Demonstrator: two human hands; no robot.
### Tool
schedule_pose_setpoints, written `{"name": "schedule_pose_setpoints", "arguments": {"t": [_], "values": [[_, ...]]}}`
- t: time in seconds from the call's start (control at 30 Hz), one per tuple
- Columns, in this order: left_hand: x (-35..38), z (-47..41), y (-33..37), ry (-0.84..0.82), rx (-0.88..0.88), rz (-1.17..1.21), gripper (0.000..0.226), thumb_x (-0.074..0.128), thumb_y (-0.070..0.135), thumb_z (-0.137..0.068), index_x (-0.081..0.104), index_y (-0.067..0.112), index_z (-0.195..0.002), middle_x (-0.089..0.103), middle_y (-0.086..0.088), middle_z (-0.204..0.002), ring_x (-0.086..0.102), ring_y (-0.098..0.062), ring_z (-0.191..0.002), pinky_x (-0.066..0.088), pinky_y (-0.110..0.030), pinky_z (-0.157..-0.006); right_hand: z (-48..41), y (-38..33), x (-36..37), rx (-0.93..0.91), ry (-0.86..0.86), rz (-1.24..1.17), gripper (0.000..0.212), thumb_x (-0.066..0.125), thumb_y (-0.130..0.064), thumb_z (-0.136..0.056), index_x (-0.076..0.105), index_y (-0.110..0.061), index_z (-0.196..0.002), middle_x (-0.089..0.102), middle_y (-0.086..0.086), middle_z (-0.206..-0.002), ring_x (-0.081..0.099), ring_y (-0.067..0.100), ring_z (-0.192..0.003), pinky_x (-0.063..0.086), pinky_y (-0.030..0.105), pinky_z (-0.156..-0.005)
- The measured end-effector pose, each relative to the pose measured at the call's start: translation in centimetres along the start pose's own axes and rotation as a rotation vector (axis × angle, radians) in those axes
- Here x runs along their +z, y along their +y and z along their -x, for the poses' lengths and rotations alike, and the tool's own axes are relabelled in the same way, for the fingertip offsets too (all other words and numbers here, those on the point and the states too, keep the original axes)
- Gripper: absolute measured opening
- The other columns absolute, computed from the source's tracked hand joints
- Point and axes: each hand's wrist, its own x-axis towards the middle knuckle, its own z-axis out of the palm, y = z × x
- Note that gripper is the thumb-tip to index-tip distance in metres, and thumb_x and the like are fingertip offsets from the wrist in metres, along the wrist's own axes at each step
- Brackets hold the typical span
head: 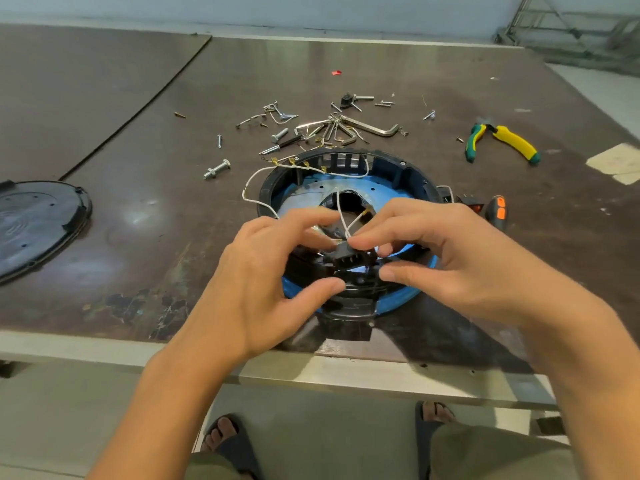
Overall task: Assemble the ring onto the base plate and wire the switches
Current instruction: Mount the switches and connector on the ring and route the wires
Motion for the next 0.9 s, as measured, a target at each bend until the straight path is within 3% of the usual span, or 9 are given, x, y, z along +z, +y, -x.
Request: {"name": "schedule_pose_setpoints", "arguments": {"t": [0.13,0.23,0.4,0.53,0.7,0.9], "values": [[0.9,-0.4,0.6,0.062,0.071,0.005,0.023,0.068,0.03,-0.091,0.066,0.025,-0.113,0.065,0.02,-0.103,0.057,0.006,-0.097,0.045,-0.036,-0.092,0.2,0.1,-0.3,-0.005,-0.028,-0.025,0.041,0.07,0.008,-0.086,0.072,-0.016,-0.119,0.067,-0.002,-0.113,0.065,0.019,-0.106,0.051,0.04,-0.092],[1.3,-0.5,0.5,0.096,0.06,-0.009,0.01,0.067,0.024,-0.091,0.07,0.017,-0.097,0.067,0.014,-0.095,0.058,-0.002,-0.088,0.046,-0.038,-0.087,0.3,0.4,-0.1,0.012,0.008,-0.056,0.045,0.07,0.01,-0.085,0.07,-0.015,-0.123,0.07,-0.001,-0.112,0.067,0.017,-0.101,0.054,0.035,-0.091],[1.3,-0.5,0.4,0.073,0.077,-0.023,0.007,0.067,0.019,-0.091,0.071,0.014,-0.093,0.066,0.007,-0.091,0.059,-0.012,-0.084,0.047,-0.043,-0.083,0.4,1.0,0.2,0.034,0.085,-0.123,0.033,0.074,0.004,-0.085,0.073,-0.011,-0.115,0.075,-0.005,-0.104,0.07,0.01,-0.099,0.054,0.021,-0.088],[1.3,-0.5,0.3,0.074,0.06,0.04,0.008,0.068,0.018,-0.09,0.072,0.012,-0.094,0.068,0.007,-0.091,0.063,-0.014,-0.085,0.049,-0.044,-0.083,0.0,1.2,0.6,-0.009,0.153,-0.147,0.022,0.071,0.005,-0.087,0.075,-0.006,-0.105,0.073,0.004,-0.1,0.07,0.017,-0.098,0.054,0.023,-0.086],[1.3,-0.5,0.3,0.078,0.055,0.064,0.007,0.069,0.017,-0.089,0.072,0.012,-0.093,0.068,0.008,-0.092,0.064,-0.015,-0.086,0.049,-0.043,-0.082,-0.2,1.1,0.9,-0.014,0.172,-0.127,0.019,0.073,0.004,-0.086,0.077,-0.008,-0.1,0.072,-0.009,-0.09,0.071,0.012,-0.09,0.052,0.02,-0.081],[1.1,-0.6,0.5,0.063,0.027,0.093,0.011,0.069,0.019,-0.088,0.074,0.011,-0.094,0.069,0.007,-0.092,0.065,-0.015,-0.087,0.051,-0.044,-0.081,-0.1,0.8,0.9,-0.011,0.212,-0.117,0.015,0.075,0.002,-0.085,0.078,-0.006,-0.098,0.074,-0.006,-0.09,0.072,0.012,-0.089,0.054,0.023,-0.08]]}}
